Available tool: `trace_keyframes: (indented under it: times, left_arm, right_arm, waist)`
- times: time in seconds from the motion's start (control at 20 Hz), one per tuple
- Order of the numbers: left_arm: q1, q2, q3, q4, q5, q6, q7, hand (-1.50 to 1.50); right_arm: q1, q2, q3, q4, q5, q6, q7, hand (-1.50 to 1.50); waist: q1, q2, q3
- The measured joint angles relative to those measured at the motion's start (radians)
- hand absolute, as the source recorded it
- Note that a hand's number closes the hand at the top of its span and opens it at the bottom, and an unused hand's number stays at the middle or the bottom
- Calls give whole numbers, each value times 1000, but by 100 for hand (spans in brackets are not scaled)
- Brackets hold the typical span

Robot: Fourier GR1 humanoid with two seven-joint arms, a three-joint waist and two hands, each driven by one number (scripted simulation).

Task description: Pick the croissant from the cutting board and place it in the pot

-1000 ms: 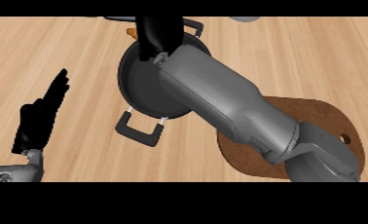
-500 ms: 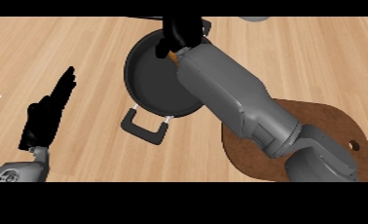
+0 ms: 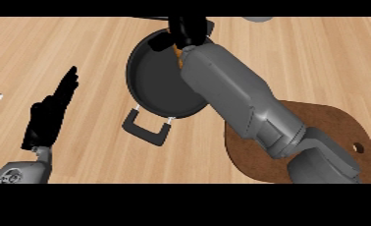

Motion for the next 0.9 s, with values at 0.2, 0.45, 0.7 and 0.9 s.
trace_keyframes:
  times: [0.2, 0.45, 0.7, 0.9]
  left_arm:
    - [-3, 8, 14, 11, 9, -8, -1, 0]
    - [19, 9, 18, -5, 7, -10, 13, 0]
    - [57, 17, 47, -14, 18, -15, 10, 0]
    - [94, 21, 73, -37, 18, -12, 6, 0]
  right_arm:
    - [15, 0, -68, -71, -90, -112, -93, -150]
    - [53, 0, -99, -132, -235, -129, -196, -150]
    - [115, 0, -120, -171, -363, -67, -308, -150]
    - [206, 0, -119, -225, -420, -38, -398, -150]
  waist:
    - [-8, -4, 1]
    - [-26, -14, 1]
    - [-63, -25, 0]
    - [-90, -32, 0]
